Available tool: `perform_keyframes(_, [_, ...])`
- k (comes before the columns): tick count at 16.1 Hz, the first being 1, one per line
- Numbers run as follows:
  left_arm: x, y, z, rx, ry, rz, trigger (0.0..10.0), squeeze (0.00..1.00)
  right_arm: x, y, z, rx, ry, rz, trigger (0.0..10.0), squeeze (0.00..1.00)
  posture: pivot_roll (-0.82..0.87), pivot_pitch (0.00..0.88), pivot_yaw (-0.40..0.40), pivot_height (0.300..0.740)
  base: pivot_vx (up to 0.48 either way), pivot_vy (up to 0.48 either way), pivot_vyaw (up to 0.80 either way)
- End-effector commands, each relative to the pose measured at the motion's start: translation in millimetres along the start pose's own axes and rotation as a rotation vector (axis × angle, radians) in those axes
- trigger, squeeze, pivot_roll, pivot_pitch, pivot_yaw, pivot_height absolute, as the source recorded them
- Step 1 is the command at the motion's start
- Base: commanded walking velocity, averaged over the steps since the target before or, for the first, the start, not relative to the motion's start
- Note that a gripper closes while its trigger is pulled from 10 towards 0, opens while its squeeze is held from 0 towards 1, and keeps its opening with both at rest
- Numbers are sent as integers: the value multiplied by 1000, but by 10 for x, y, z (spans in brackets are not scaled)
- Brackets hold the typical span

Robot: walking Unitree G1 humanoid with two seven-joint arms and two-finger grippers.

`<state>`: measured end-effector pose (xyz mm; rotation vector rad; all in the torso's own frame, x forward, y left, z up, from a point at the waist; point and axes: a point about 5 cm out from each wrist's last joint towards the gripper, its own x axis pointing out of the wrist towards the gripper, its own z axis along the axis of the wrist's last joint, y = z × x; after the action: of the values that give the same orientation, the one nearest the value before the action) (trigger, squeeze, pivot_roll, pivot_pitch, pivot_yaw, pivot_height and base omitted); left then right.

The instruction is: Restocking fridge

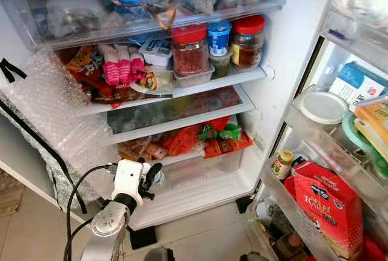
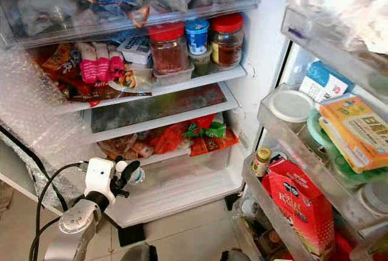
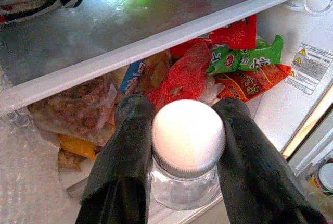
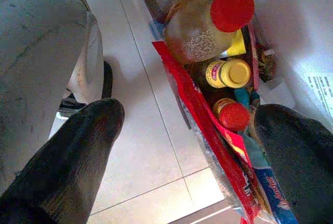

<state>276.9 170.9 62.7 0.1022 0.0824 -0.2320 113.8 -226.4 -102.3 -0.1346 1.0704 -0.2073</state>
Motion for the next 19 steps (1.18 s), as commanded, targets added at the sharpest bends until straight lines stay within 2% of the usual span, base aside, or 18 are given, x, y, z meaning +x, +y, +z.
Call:
perform_keyframes(1, [3,52,29,-1,-7,11,10000,0,-2,102,-2,6,9,38,10000,0,42,83,52,651,0,0,0])
perform_keyframes(4, [3,89,39,-3,-11,16,10000,0,-5,122,-11,3,11,42,10000,0,41,82,51,651,0,0,0])
perform_keyframes(11, [1,86,32,-3,-9,11,10000,0,-10,122,-31,-35,13,38,10000,0,40,82,49,651,298,0,0])
perform_keyframes(19, [6,92,36,2,-12,8,10000,0,-12,132,-38,-23,15,36,10000,0,42,82,49,651,308,0,0])
